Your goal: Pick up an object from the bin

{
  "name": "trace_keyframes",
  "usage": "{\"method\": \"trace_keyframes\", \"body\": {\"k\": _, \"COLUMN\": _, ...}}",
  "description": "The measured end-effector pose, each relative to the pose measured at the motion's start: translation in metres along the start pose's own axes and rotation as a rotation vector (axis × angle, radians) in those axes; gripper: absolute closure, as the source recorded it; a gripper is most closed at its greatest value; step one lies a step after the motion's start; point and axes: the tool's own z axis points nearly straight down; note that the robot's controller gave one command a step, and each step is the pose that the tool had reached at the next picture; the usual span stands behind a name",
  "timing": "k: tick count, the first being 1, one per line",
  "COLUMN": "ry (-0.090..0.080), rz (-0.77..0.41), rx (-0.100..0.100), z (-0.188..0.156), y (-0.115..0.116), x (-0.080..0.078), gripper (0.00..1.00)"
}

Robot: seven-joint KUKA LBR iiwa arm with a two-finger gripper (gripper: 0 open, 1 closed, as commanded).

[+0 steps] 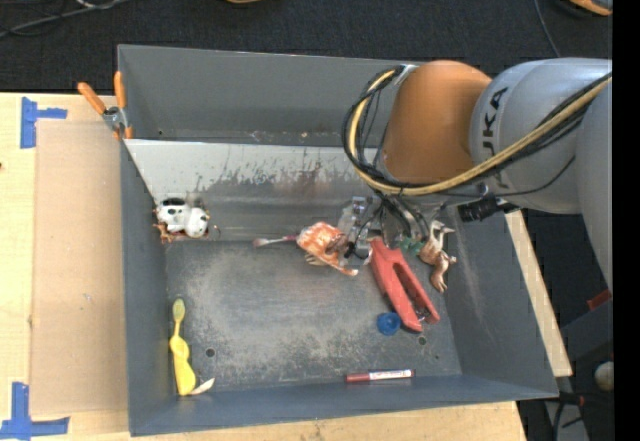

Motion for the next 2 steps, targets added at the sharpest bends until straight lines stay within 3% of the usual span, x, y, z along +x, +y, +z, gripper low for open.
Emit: {"method": "trace_keyframes", "body": {"k": 2, "ry": -0.001, "rz": -0.001, "rx": -0.001, "z": -0.035, "y": 0.0, "x": -0.001, "gripper": 1.0}}
